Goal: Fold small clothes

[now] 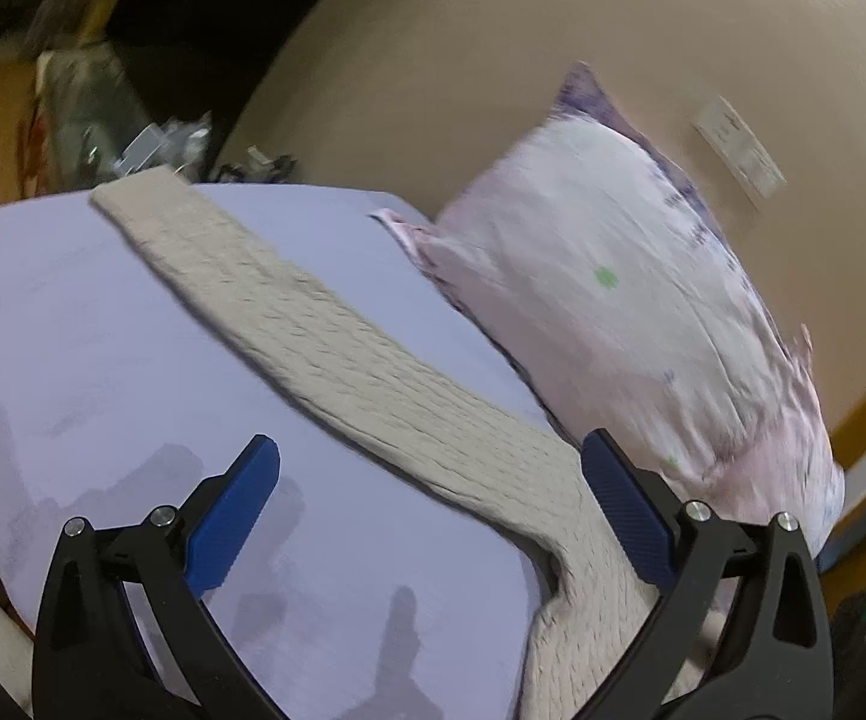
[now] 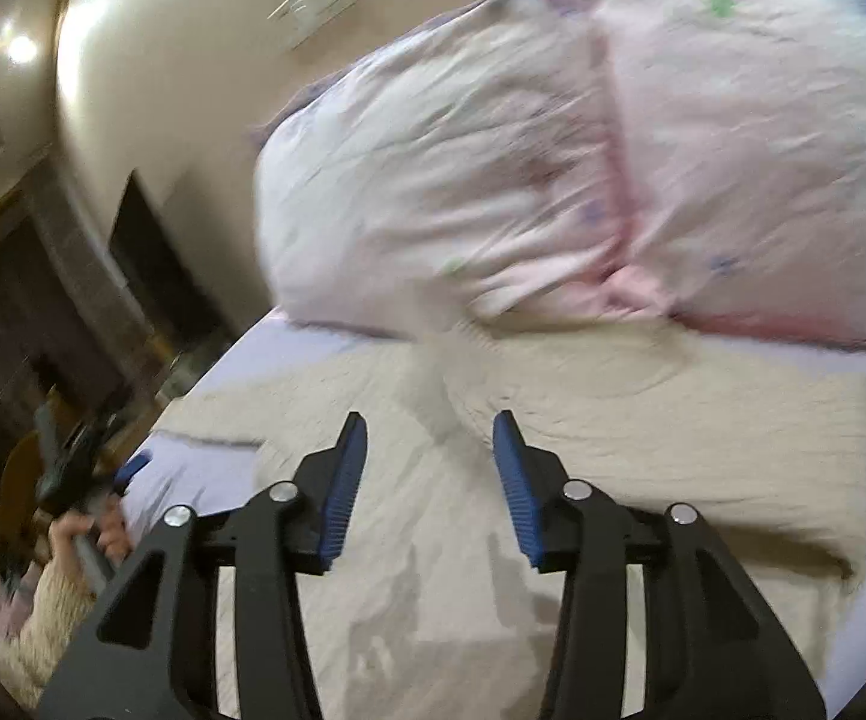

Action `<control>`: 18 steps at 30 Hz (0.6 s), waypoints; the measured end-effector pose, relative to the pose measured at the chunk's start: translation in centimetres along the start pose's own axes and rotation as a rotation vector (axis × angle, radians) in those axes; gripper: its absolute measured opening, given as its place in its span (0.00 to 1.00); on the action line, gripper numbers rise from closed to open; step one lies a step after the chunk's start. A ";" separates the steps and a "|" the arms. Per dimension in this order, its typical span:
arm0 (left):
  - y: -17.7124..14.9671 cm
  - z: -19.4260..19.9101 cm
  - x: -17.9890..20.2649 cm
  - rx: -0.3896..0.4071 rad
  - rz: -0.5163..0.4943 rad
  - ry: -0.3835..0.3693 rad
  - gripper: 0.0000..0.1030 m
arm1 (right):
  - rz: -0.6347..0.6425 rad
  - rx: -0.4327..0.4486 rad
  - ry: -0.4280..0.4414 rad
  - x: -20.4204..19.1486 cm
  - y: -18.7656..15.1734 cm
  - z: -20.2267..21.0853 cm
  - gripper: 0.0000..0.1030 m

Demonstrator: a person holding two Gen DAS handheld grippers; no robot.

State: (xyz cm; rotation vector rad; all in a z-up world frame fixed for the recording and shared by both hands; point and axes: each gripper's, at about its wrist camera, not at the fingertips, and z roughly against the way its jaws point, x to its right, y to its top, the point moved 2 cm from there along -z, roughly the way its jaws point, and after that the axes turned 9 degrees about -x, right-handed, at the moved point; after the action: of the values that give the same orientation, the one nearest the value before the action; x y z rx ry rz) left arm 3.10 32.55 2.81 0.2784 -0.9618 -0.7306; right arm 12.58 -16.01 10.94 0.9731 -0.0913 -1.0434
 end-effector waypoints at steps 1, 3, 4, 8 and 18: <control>0.5 -0.2 -0.7 -0.004 0.021 0.004 0.99 | -0.003 0.022 -0.002 -0.1 -0.3 0.3 0.58; 1.3 -0.7 -1.8 -0.011 0.056 0.014 0.94 | -0.021 0.080 -0.047 0.6 -0.6 2.0 0.75; 2.2 -1.1 -2.8 -0.022 0.093 0.007 0.91 | -0.030 0.099 -0.069 1.0 -0.9 3.1 0.76; 4.3 -2.5 -6.0 -0.051 0.237 -0.010 0.76 | -0.113 0.121 -0.135 4.2 -1.8 5.6 0.78; 7.1 -4.9 -10.1 -0.072 0.419 0.044 0.38 | -0.217 0.134 -0.154 7.5 -4.5 7.4 0.82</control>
State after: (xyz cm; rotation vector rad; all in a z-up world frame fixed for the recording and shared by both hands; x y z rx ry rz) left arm 6.62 44.10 -2.68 0.0252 -0.9114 -0.3721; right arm 9.94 -27.00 9.46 1.0386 -0.1879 -1.3256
